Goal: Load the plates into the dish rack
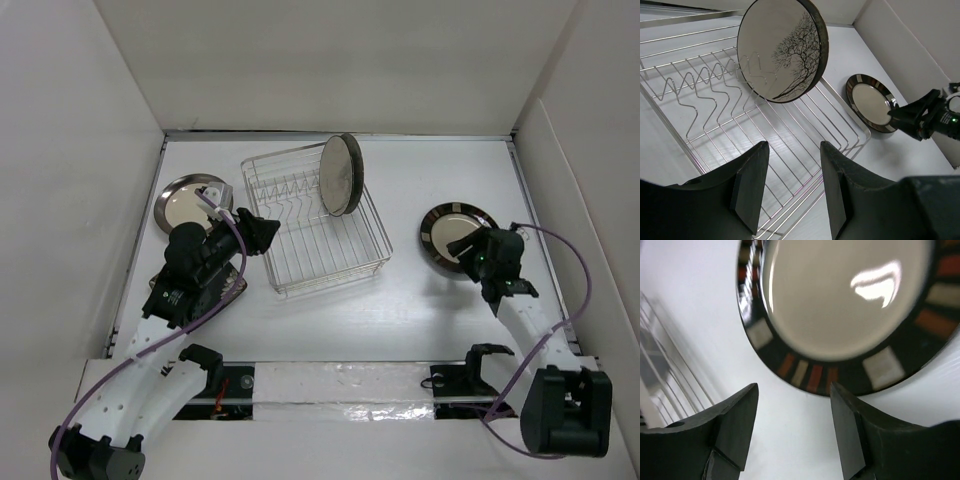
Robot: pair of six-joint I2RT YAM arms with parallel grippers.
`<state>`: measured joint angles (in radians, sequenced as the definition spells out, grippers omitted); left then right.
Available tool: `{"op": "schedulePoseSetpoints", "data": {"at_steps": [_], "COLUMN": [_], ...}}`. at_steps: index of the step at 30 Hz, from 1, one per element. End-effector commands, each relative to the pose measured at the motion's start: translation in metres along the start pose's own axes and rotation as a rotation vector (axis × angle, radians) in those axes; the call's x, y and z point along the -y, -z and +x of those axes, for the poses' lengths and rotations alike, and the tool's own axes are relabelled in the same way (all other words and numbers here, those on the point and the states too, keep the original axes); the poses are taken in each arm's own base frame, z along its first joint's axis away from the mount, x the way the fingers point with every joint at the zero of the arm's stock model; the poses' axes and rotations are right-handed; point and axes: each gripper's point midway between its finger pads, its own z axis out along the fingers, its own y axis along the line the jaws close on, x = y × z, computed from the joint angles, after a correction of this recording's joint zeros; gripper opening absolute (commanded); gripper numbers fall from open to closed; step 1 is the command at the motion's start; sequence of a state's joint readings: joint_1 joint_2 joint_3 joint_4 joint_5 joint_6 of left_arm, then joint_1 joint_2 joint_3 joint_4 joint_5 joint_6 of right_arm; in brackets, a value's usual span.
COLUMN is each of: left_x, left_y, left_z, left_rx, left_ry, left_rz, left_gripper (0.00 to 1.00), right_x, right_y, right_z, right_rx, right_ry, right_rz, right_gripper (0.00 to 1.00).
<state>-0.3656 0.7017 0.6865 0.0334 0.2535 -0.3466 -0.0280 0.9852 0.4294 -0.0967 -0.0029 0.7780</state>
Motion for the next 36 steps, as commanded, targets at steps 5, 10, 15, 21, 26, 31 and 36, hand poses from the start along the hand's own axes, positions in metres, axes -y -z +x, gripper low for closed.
{"op": "schedulePoseSetpoints", "data": {"at_steps": [5,10,15,21,26,31,36], "left_x": [0.018,0.020,0.020,0.017,0.014,0.014,0.013], "left_y": [0.007,0.009,0.008,0.005,0.003,0.003,0.003], "left_z": [-0.026,-0.026,-0.027,-0.024,-0.023,-0.022,-0.023], "left_rx": [0.081,0.083,0.083,0.074,0.069,0.068,0.070], "left_ry": [-0.020,-0.019,-0.019,-0.016,-0.016,-0.016,-0.017], "left_rz": [0.058,0.069,0.067,0.058,0.046,0.044,0.039], "left_gripper": [0.42,0.42,0.42,0.42,0.42,0.42,0.42], "right_x": [0.060,0.107,0.098,0.096,0.098,0.083,0.044], "right_y": [0.016,0.005,-0.016,-0.051,-0.060,-0.049,-0.013], "right_z": [-0.060,-0.055,-0.054,-0.033,-0.033,-0.050,-0.094], "right_rx": [0.275,0.260,0.196,0.069,0.055,0.134,0.330], "right_ry": [-0.202,-0.308,-0.309,-0.411,-0.464,-0.412,-0.286], "right_rz": [0.124,0.173,0.058,-0.044,-0.112,-0.131,-0.100], "right_gripper": [0.67,0.67,0.64,0.55,0.26,0.00,0.00]}}
